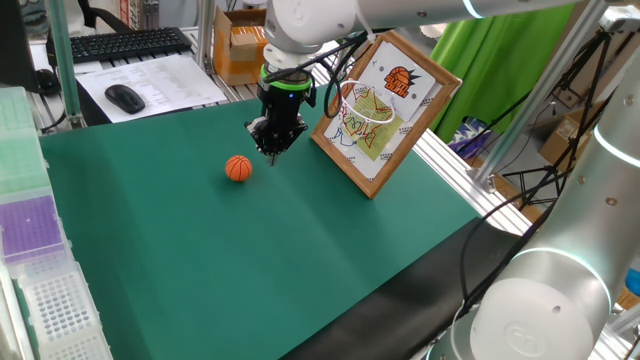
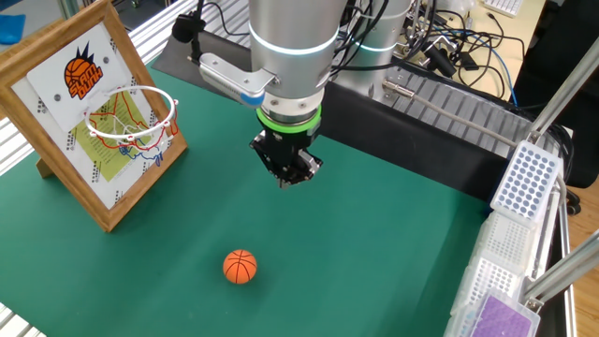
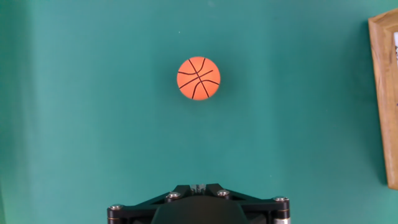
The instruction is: Grab a basketball, release it and shoot it into the basket
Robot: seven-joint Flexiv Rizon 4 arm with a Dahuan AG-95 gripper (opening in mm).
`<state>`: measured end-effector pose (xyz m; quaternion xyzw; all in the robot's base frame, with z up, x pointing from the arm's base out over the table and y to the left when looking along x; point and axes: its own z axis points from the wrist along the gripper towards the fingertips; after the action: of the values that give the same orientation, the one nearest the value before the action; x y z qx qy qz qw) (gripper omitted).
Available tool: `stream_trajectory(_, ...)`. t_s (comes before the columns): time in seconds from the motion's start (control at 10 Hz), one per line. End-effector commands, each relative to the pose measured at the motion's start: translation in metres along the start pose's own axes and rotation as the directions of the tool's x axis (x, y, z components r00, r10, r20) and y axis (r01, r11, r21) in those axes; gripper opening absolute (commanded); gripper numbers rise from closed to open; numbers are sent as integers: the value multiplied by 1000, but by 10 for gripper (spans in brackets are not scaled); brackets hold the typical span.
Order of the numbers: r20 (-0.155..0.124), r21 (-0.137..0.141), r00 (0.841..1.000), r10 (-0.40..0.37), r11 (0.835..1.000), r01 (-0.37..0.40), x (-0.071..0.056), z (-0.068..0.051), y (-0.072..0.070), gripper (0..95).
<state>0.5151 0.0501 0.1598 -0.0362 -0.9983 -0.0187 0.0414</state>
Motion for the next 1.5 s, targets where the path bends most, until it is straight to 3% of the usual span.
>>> stream_trajectory(0.1,-8,-36,999,49,998,-50,-2,0,0,0)
stream_trajectory(0.5,-6,-24,1000,31,999,-31,-2,0,0,0)
stream_trajectory(0.6,0,14,1000,-4,1000,4,-2,0,0,0)
stream_trajectory(0.8,-6,-41,999,-41,998,41,-2,0,0,0)
stream_trajectory(0.9,-42,-61,997,-60,996,58,-2,0,0,0)
stream_trajectory(1.1,-47,-13,999,-21,1000,20,-2,0,0,0)
stream_trajectory(1.3,-30,-22,999,-15,1000,14,-2,0,0,0)
stream_trajectory(1.4,-16,-5,1000,-1,1000,1,-5,1,1,380)
stream_trajectory(1.5,-4,8,1000,7,1000,-7,-9,-1,2,570)
